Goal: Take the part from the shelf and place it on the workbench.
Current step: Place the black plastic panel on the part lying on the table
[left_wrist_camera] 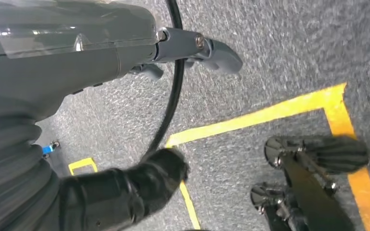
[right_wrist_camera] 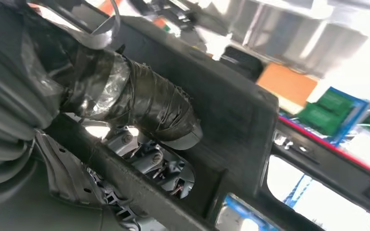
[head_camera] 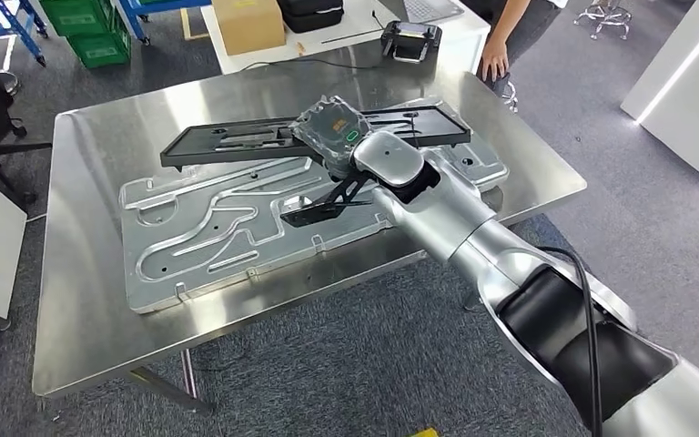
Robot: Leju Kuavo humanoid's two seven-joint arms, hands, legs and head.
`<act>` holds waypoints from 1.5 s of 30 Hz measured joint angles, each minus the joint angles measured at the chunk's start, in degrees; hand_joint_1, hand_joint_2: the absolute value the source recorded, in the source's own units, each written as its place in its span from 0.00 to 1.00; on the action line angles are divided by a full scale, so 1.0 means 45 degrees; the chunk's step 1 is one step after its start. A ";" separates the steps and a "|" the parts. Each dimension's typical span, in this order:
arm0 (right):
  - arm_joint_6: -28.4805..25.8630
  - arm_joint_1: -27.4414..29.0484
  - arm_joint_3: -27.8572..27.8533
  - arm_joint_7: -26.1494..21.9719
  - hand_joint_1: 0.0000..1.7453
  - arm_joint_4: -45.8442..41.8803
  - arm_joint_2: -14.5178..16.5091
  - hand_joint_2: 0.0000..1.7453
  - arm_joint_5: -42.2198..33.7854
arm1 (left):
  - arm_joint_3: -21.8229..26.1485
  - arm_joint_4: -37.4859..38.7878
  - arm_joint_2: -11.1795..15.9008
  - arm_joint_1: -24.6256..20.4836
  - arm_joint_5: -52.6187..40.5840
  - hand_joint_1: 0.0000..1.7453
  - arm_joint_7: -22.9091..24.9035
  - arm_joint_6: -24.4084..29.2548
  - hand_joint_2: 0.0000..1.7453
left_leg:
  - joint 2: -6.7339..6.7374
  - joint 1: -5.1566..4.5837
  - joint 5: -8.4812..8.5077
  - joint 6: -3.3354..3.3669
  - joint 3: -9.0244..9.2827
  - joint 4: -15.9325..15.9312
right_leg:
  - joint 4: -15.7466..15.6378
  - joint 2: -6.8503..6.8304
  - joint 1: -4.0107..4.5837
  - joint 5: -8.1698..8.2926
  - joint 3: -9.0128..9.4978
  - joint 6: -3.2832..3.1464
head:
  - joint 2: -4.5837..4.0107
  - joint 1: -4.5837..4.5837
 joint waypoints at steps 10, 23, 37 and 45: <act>-0.0079 0.0423 0.0010 -0.0247 1.00 0.0330 0.0176 1.00 -0.0141 | -0.0005 0.0004 -0.0011 -0.0036 -0.0112 0.00 0.0085 0.0125 1.00 | -0.0051 0.0163 -0.0513 0.0146 0.1057 -0.0313 | 0.2811 -0.0102 -0.0208 -0.0588 -0.2295 0.0539 | 0.0001 0.0031; -0.0512 0.1099 0.0209 -0.0590 1.00 0.1328 0.1025 1.00 -0.0335 | -0.0022 0.0015 0.0042 -0.0010 -0.0092 0.00 0.0265 -0.0051 1.00 | 0.0010 0.0222 -0.2293 -0.0666 -0.0604 0.3343 | 0.0033 -0.0123 -0.0148 0.0954 -0.1124 -0.0243 | -0.0001 0.0019; -0.0816 0.2245 0.0341 -0.1320 1.00 0.2589 0.1483 1.00 -0.0703 | -0.0006 0.0039 0.0222 0.0489 0.0373 0.00 0.0350 -0.0866 1.00 | -0.0025 0.0035 -0.0148 -0.0345 0.0434 -0.0161 | -0.0006 -0.0081 -0.0004 0.0583 -0.0781 -0.0118 | -0.0002 0.0029; -0.0822 0.2432 0.0425 -0.1469 0.00 0.2972 0.1478 0.00 -0.0908 | 0.0016 0.0039 0.0261 0.0525 0.0600 0.00 0.0691 -0.1167 1.00 | -0.0022 0.0028 -0.0167 -0.0270 0.0433 -0.0153 | -0.0095 -0.0081 -0.0023 0.0616 -0.0736 0.0016 | -0.0002 0.0027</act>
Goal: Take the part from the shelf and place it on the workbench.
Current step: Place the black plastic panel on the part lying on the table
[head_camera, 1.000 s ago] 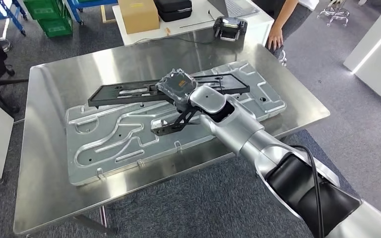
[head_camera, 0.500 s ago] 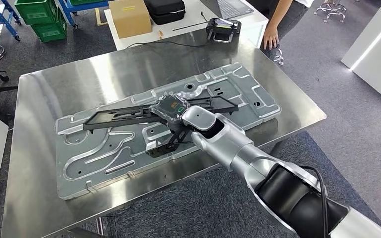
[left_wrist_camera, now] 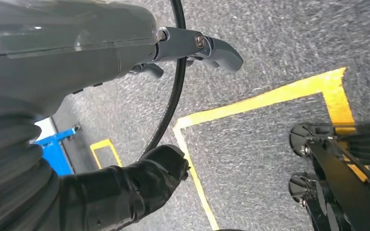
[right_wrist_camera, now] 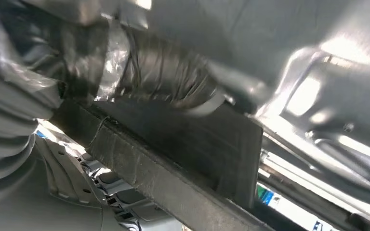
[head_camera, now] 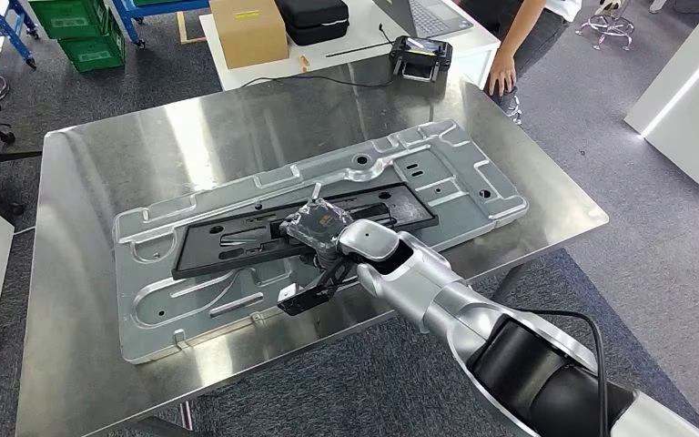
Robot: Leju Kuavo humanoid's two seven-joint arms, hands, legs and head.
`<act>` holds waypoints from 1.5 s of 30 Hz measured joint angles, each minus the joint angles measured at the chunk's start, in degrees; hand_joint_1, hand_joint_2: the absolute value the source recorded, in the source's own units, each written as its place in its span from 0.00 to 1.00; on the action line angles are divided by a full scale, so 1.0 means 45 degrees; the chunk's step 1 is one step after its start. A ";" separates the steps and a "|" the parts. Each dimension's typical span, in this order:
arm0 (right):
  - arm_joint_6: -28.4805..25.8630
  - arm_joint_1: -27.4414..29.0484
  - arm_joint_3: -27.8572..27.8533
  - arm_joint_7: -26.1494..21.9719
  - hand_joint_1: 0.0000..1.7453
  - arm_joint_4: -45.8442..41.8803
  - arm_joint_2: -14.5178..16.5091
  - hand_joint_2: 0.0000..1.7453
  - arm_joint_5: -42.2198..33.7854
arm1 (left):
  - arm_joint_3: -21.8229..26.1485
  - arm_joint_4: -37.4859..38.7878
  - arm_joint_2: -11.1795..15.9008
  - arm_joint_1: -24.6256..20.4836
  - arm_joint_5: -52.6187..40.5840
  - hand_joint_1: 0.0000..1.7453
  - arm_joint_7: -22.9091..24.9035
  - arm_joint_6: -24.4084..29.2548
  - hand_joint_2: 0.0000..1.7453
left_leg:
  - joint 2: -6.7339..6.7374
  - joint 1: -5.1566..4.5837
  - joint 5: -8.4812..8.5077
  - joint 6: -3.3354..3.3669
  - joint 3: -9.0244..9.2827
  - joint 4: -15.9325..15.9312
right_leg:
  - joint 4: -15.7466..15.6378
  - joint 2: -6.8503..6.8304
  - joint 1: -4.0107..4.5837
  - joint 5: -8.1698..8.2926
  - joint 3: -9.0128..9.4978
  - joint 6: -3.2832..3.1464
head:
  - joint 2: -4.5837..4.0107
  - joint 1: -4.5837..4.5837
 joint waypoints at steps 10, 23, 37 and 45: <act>-0.0616 -0.0029 0.0001 0.0177 0.00 0.0216 -0.0002 0.00 -0.0002 | 0.0084 0.0000 0.0148 0.0124 0.0189 0.00 -0.0050 -0.0353 0.00 | 0.0001 0.0000 0.0000 0.0000 0.0000 0.0005 | 0.0004 0.0001 -0.0016 0.0002 -0.0002 0.0008 | 0.0001 0.0000; -0.1006 -0.0188 0.0000 0.0266 0.00 -0.0185 0.0000 0.00 -0.0014 | 0.0084 0.0000 0.0096 0.0281 0.0222 0.00 -0.0181 -0.0127 0.00 | 0.0001 0.0003 -0.0001 -0.0002 0.0000 0.0003 | 0.0014 0.0002 -0.0002 -0.0009 -0.0009 0.0008 | 0.0001 0.0000; -0.1025 0.0716 0.0295 0.0120 0.00 -0.4070 -0.0445 0.00 -0.0460 | 0.0078 0.0081 -0.0062 0.0490 0.0499 0.00 -0.0578 0.0176 0.00 | 0.0101 0.0132 0.0374 0.0482 0.0141 -0.0478 | 0.2886 -0.0009 -0.0120 -0.1805 -0.1100 0.0412 | 0.0000 0.0004; -0.0856 0.1820 0.1208 0.0219 0.00 -0.7209 -0.1267 0.00 -0.0776 | 0.0027 0.0134 -0.0209 0.0565 0.0589 0.00 -0.0620 0.0193 0.00 | 0.0061 0.0206 0.0437 -0.0124 -0.0442 0.0172 | 0.0383 0.0004 -0.0230 -0.0532 0.0222 0.0372 | 0.0003 -0.0001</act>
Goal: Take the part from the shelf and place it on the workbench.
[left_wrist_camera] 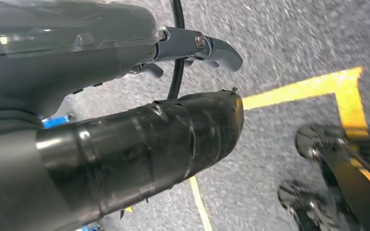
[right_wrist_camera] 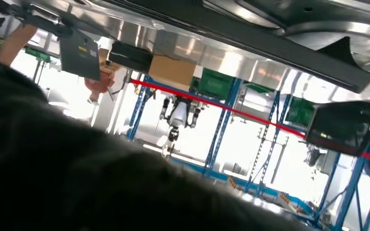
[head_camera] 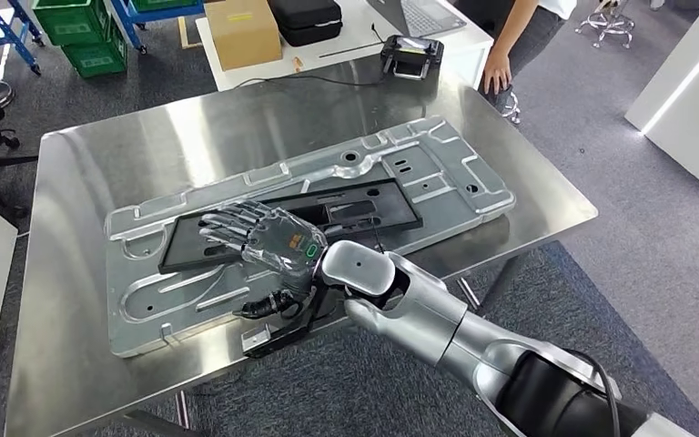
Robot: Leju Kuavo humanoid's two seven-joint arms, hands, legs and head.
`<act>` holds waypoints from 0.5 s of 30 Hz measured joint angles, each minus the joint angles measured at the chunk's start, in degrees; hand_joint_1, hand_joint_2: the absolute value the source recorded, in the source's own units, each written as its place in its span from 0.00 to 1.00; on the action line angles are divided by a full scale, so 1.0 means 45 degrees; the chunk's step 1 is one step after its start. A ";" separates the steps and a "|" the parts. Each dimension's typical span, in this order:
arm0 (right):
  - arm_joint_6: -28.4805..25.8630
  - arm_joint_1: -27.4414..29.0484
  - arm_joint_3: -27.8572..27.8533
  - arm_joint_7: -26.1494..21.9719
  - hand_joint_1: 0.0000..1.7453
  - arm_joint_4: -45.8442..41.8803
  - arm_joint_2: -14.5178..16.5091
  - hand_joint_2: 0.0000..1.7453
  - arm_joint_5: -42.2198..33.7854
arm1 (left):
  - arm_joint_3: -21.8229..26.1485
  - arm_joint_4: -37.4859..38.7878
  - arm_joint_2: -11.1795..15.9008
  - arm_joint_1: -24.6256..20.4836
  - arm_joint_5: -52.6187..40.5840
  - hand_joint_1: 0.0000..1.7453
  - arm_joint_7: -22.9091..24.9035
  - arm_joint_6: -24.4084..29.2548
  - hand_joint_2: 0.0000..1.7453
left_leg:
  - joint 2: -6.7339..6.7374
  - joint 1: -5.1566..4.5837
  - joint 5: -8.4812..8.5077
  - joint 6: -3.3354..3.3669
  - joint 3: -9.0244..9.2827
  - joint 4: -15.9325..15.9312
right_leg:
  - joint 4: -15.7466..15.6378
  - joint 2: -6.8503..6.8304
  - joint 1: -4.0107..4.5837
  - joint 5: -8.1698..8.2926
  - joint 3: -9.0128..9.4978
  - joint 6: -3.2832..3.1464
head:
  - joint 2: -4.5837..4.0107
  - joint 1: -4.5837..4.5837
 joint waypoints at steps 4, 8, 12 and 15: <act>0.0043 0.0237 0.0211 0.0028 0.00 -0.0752 -0.0206 0.00 -0.0110 | -0.0039 0.0035 -0.0036 0.0070 -0.0007 0.00 -0.0010 0.0025 0.00 | -0.0005 0.0096 -0.0651 -0.0321 -0.0328 0.0645 | -0.0111 -0.0046 -0.0028 0.0439 -0.0248 -0.0459 | 0.0000 -0.0004; -0.0097 0.0675 0.0297 0.0170 0.00 -0.1170 -0.0448 0.00 -0.0067 | -0.0087 0.0046 -0.0063 0.0045 -0.0109 0.00 -0.0086 0.0302 0.00 | 0.0010 0.0107 -0.2618 -0.0402 -0.0973 0.3405 | -0.0103 -0.0079 0.0048 0.0883 -0.0814 -0.0564 | -0.0001 -0.0005; -0.0405 0.1459 0.0363 0.0342 0.00 -0.1654 -0.0878 0.00 0.0135 | -0.0286 0.0049 -0.0104 0.0007 -0.0288 0.00 -0.0166 0.0617 0.00 | 0.0004 0.0061 -0.2101 -0.0236 0.1249 0.0999 | -0.0018 -0.0104 0.0095 0.1229 -0.1255 -0.0438 | -0.0001 -0.0011; -0.0699 0.2120 0.0379 0.0408 0.00 -0.1980 -0.1272 0.00 0.0215 | -0.0435 0.0051 -0.0125 -0.0077 -0.0406 0.00 -0.0228 0.0812 0.00 | -0.0035 -0.0078 -0.1879 0.0001 0.1840 -0.0086 | -0.0097 -0.0142 0.0095 0.1483 -0.1308 -0.0185 | 0.0000 -0.0005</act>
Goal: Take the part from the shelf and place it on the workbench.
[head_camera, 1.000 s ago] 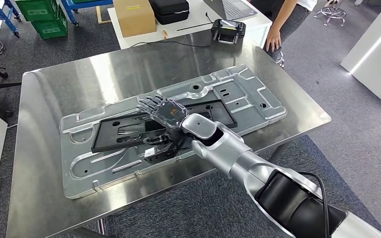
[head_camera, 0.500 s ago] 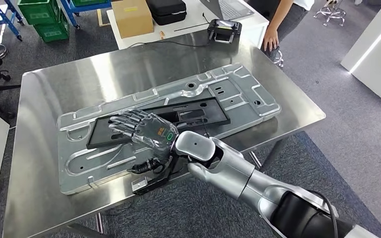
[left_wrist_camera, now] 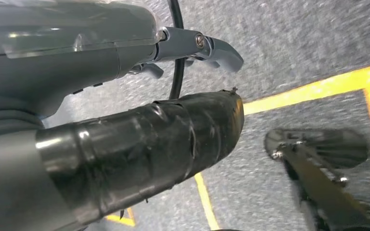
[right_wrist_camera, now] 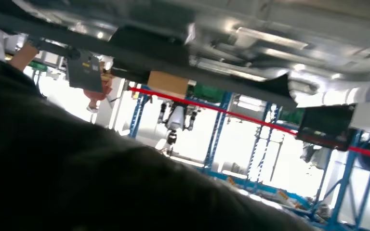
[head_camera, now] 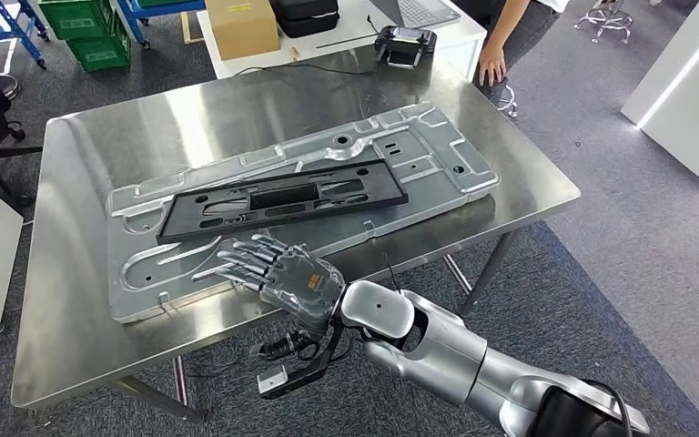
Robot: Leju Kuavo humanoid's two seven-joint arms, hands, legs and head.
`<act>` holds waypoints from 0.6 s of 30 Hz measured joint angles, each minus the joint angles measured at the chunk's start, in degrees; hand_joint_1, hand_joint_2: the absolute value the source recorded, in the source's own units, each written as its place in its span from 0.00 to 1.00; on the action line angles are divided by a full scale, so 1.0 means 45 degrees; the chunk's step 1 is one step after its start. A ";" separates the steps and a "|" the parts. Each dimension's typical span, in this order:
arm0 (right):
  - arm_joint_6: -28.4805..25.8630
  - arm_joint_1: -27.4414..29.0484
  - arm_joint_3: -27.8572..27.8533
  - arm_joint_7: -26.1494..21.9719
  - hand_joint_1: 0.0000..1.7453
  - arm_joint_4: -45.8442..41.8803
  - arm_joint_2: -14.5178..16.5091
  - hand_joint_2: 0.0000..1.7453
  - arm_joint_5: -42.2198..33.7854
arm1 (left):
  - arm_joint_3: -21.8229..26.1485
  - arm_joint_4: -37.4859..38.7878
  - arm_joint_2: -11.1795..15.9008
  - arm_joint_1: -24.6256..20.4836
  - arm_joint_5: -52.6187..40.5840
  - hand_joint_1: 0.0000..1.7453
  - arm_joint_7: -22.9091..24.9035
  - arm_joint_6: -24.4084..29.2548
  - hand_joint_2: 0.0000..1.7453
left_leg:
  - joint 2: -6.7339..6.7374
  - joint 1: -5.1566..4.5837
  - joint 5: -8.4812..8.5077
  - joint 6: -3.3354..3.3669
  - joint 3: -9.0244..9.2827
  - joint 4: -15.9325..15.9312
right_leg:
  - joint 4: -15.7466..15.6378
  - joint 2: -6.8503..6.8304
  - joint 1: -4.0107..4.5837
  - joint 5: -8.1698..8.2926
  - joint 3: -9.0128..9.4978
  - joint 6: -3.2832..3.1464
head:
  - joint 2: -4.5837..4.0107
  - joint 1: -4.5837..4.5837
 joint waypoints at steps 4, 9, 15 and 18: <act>-0.0191 0.1026 0.0019 0.0124 0.00 -0.0183 -0.0605 0.00 -0.0029 | -0.0234 0.0011 -0.0074 -0.0064 -0.0101 0.00 -0.0002 0.0232 0.00 | 0.0097 0.0059 0.0586 0.0362 -0.0181 -0.0245 | 0.0419 0.0039 -0.0031 -0.0544 -0.0168 0.0299 | -0.0001 0.0011; -0.0555 0.2290 -0.0142 0.0210 0.00 0.0007 -0.1102 0.00 -0.0129 | -0.0436 0.0015 -0.0211 -0.0122 -0.0092 0.00 -0.0010 0.0413 0.00 | 0.0153 0.0029 0.1225 0.0504 -0.1086 -0.0147 | 0.3392 0.0057 -0.0043 -0.2499 -0.0645 0.0440 | -0.0002 0.0017; -0.0645 0.3112 -0.0828 0.0350 0.00 0.0660 -0.1172 0.00 -0.0397 | -0.0598 0.0018 -0.0330 -0.0216 -0.0032 0.00 -0.0036 0.0464 0.00 | 0.0145 -0.0019 0.1691 0.0162 -0.1804 0.0258 | -0.0045 0.0061 0.0087 -0.2039 0.2076 0.0093 | 0.0001 0.0032; -0.0703 0.3568 -0.1340 0.0219 0.00 0.1366 -0.1068 0.00 -0.0836 | -0.0679 0.0036 -0.0358 -0.0211 -0.0001 0.00 -0.0045 0.0487 0.00 | 0.0100 0.0014 0.1594 -0.0079 -0.1920 0.0341 | -0.0153 0.0012 0.0044 -0.1666 0.1837 -0.0220 | 0.0002 0.0055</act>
